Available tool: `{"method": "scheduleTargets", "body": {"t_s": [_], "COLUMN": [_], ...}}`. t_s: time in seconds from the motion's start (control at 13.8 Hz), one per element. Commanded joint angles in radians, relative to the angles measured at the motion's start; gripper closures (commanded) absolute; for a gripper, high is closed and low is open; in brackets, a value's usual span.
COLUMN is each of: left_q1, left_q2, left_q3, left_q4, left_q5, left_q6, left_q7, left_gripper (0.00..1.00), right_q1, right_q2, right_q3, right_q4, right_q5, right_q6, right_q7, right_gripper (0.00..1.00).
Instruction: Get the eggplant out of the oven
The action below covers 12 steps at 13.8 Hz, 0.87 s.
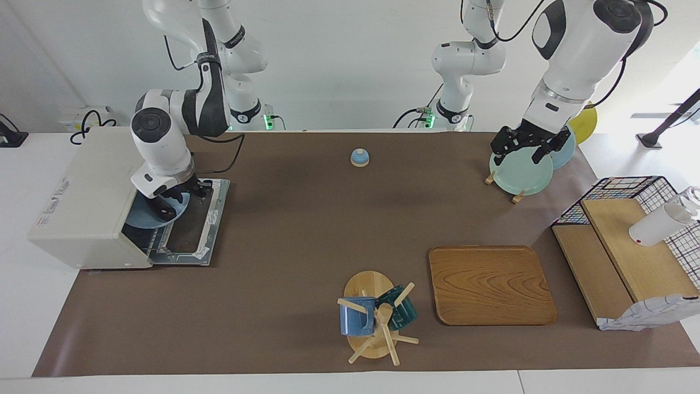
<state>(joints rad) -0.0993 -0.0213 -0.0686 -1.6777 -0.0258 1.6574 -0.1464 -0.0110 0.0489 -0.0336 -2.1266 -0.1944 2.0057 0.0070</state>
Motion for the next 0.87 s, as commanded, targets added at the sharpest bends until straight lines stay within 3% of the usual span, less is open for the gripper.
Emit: {"method": "scheduleTargets", "body": {"t_s": [0.0, 0.14, 0.22, 0.29, 0.36, 0.58, 0.79], "left_q1": [0.007, 0.007, 0.007, 0.007, 0.007, 0.007, 0.007], "left_q2": [-0.014, -0.014, -0.014, -0.014, -0.014, -0.014, -0.014], "left_q3": [-0.004, -0.004, -0.004, -0.004, -0.004, -0.004, -0.004], "left_q4": [-0.007, -0.007, -0.007, -0.007, -0.007, -0.007, -0.007], "left_q5": [0.004, 0.004, 0.004, 0.004, 0.004, 0.004, 0.004], "left_q6": [0.009, 0.009, 0.009, 0.009, 0.009, 0.009, 0.009], "left_q7": [0.010, 0.010, 0.008, 0.010, 0.010, 0.011, 0.013], "left_gripper": [0.00, 0.00, 0.00, 0.00, 0.00, 0.00, 0.00], "right_q1": [-0.020, -0.021, -0.023, -0.021, -0.021, 0.029, 0.109], "right_q2": [-0.041, -0.052, -0.052, -0.052, -0.054, -0.052, -0.032], "right_q3": [0.006, 0.004, 0.004, 0.004, 0.004, 0.006, 0.012], "right_q4": [-0.073, -0.098, -0.101, -0.102, -0.102, -0.087, 0.000], "right_q5": [-0.020, -0.020, -0.020, -0.031, -0.069, -0.129, -0.137], "right_q6": [0.042, 0.057, 0.065, 0.064, 0.061, 0.036, -0.063], "right_q7": [-0.033, -0.051, -0.053, -0.064, -0.079, -0.073, -0.004], "right_gripper": [0.54, 0.64, 0.73, 0.95, 1.00, 1.00, 1.00]}}
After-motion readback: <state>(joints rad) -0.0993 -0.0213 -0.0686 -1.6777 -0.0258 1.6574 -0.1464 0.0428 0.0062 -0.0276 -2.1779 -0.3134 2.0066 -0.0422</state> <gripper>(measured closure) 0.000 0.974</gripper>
